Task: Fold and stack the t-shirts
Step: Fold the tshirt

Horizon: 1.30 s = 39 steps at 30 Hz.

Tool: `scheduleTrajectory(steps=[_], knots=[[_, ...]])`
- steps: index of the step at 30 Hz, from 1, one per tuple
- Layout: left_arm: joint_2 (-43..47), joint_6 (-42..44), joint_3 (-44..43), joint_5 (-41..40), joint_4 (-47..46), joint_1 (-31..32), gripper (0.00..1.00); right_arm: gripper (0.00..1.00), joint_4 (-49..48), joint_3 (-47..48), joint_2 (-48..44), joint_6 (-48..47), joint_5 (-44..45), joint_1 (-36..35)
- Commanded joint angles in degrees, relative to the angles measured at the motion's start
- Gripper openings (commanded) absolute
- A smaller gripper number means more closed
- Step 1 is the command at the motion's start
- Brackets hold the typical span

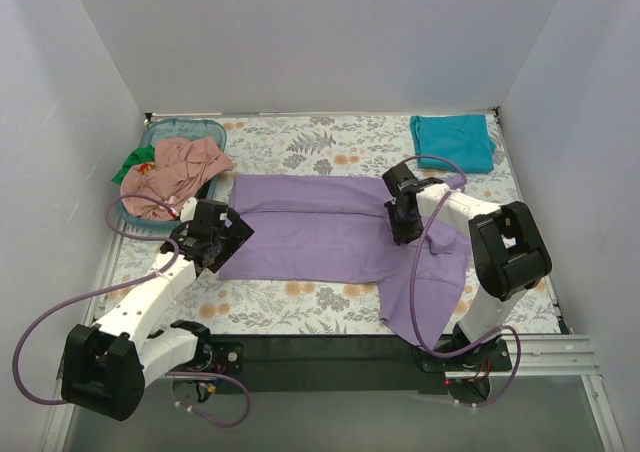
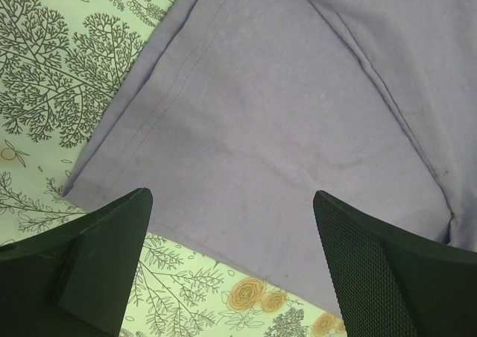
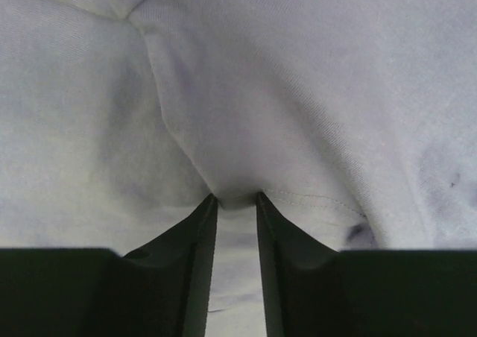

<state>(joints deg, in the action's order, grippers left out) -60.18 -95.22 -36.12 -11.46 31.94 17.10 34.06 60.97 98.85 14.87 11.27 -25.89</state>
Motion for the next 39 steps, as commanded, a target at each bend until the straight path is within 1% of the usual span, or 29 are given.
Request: scheduleTrajectory(steps=[1, 3, 4, 7, 17, 21, 24, 27, 28, 30, 31, 32, 33, 34, 37, 38, 39], knots=[[1.9, -1.0, -0.1, -0.4, 1.5, 0.3, 0.89, 0.24, -0.9, 1.7, 0.4, 0.2, 1.5, 0.0], [2.2, -1.0, -0.2, -0.3, 1.5, 0.3, 0.89, 0.14, -0.9, 1.9, -0.2, 0.2, 1.4, 0.0], [2.3, -1.0, -0.2, -0.4, 1.7, 0.3, 0.89, 0.06, -0.9, 2.0, -0.3, 0.2, 1.2, 0.0], [2.9, -1.2, -0.4, -0.3, 2.2, 0.3, 0.89, 0.01, -0.8, 2.5, -1.6, 0.1, 0.2, 0.0], [4.0, -1.8, -0.6, -0.5, 3.0, 0.3, 0.9, 0.01, -0.1, 0.5, -9.0, -0.5, -8.6, -0.5], [3.7, -2.4, -0.7, -0.5, 3.5, 0.3, 0.89, 0.01, 1.4, 0.1, -10.0, -0.3, -10.6, -1.2], [3.4, -2.9, -0.7, -0.5, 3.9, 0.3, 0.89, 0.01, 1.6, 0.2, -8.9, -0.5, -13.6, -1.6], [3.3, -3.2, -0.9, -0.7, 4.7, 0.3, 0.9, 0.14, 1.7, 1.1, -6.8, -0.5, -13.6, -2.1], [3.2, -3.3, -1.0, -0.8, 5.0, 0.3, 0.89, 0.26, 1.8, 1.3, -6.4, -0.5, -13.0, -2.1], [3.3, -3.7, -1.1, -1.2, 6.0, 0.3, 0.89, 0.36, 2.0, 1.7, -6.2, -0.5, -12.8, -2.2], [3.4, -3.7, -1.1, -1.6, 6.4, 0.3, 0.9, 0.52, 2.0, 1.7, -7.0, -0.3, -12.3, -2.2], [3.5, -4.4, -1.1, -1.9, 7.1, 0.3, 0.9, 0.64, 2.1, 1.7, -7.6, -0.3, -12.1, -2.2], [3.5, -4.8, -1.1, -2.2, 7.5, 0.3, 0.9, 0.97, 2.1, 1.5, -8.5, -0.2, -11.5, -2.2], [3.6, -5.1, -1.2, -2.4, 8.0, 0.3, 0.9, 0.99, 2.2, 1.3, -9.5, 0.2, -10.1, -2.3], [4.1, -6.8, -0.9, -2.9, 9.5, 0.3, 0.9, 0.98, 3.1, -0.6, -14.6, 1.6, -8.7, -2.3], [4.5, -7.2, -0.6, -3.2, 10.5, 0.3, 0.9, 0.99, 3.4, -3.0, -18.1, 1.9, -8.5, -2.4], [4.9, -9.0, 0.2, -4.3, 12.0, 0.3, 0.9, 0.98, 3.6, -6.6, -24.1, 3.7, -7.5, -2.7]])
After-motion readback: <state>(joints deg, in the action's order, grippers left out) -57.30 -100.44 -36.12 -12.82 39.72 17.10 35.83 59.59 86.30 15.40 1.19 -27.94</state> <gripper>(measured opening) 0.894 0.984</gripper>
